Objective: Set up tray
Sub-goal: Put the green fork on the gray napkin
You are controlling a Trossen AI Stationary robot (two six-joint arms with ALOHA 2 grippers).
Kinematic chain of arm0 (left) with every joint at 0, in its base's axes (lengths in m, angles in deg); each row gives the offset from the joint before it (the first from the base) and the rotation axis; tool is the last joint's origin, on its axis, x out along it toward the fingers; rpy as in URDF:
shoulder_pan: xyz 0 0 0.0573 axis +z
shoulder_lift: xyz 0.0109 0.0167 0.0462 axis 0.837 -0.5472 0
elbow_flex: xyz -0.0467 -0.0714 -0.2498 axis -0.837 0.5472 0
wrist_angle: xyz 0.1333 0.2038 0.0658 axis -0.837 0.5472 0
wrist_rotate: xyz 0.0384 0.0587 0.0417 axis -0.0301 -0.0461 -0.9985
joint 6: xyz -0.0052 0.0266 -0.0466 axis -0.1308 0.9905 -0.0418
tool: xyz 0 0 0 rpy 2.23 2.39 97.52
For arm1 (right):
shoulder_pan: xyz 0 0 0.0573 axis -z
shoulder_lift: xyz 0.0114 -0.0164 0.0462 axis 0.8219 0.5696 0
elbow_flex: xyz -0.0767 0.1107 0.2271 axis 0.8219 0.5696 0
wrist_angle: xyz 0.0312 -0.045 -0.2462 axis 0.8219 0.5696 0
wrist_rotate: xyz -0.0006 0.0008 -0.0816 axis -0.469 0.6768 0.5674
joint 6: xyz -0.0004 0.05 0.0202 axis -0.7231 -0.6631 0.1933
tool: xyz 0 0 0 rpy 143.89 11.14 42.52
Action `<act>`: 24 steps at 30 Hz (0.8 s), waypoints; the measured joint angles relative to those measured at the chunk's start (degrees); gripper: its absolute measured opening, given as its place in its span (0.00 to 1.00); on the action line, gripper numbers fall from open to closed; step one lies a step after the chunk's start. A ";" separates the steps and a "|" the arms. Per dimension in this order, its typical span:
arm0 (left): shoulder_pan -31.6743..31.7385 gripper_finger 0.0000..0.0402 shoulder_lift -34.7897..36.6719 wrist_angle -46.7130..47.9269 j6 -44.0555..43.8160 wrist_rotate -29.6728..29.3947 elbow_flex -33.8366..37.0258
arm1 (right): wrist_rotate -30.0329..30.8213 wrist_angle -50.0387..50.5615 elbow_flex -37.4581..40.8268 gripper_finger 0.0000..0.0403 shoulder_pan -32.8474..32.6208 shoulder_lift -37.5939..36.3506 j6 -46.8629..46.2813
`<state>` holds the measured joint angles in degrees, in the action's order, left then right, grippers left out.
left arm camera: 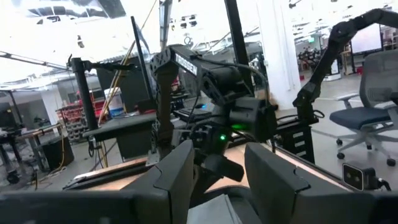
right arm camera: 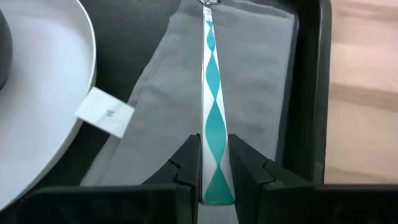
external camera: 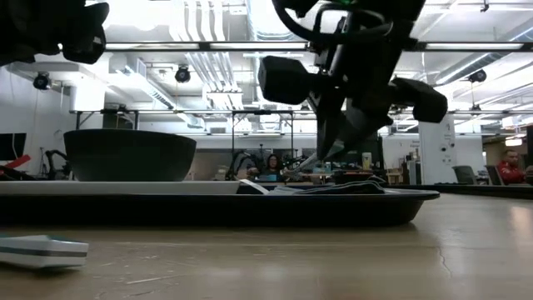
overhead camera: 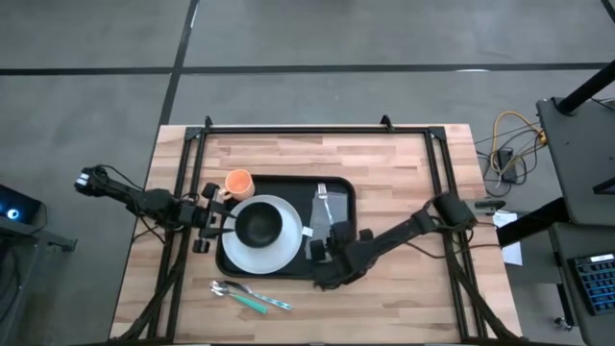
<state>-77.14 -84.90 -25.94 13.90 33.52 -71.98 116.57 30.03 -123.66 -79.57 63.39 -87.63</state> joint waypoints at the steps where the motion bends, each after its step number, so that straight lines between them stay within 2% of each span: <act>1: 0.00 0.31 0.39 -0.03 -0.02 0.04 0.09 | -0.06 1.45 -0.72 0.11 -0.49 0.49 -1.34; 7: 0.00 0.31 4.96 0.94 -0.81 1.05 1.58 | -0.29 5.90 -3.50 0.11 -3.31 1.79 -8.80; 15: 0.00 0.31 11.64 7.41 -2.13 2.67 1.60 | -1.40 6.91 -5.80 0.11 -3.04 4.87 -9.55; 19: 0.00 0.31 12.25 10.96 -2.46 2.71 1.59 | -2.89 7.56 -6.38 0.11 -3.09 6.00 -10.57; 24: 0.00 0.31 11.53 10.48 -2.62 2.73 1.60 | -5.58 9.67 -6.40 0.11 -3.09 6.81 -12.92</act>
<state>-77.14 -73.37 -15.46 11.27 36.25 -70.38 110.99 39.70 -130.05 -82.65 70.20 -100.56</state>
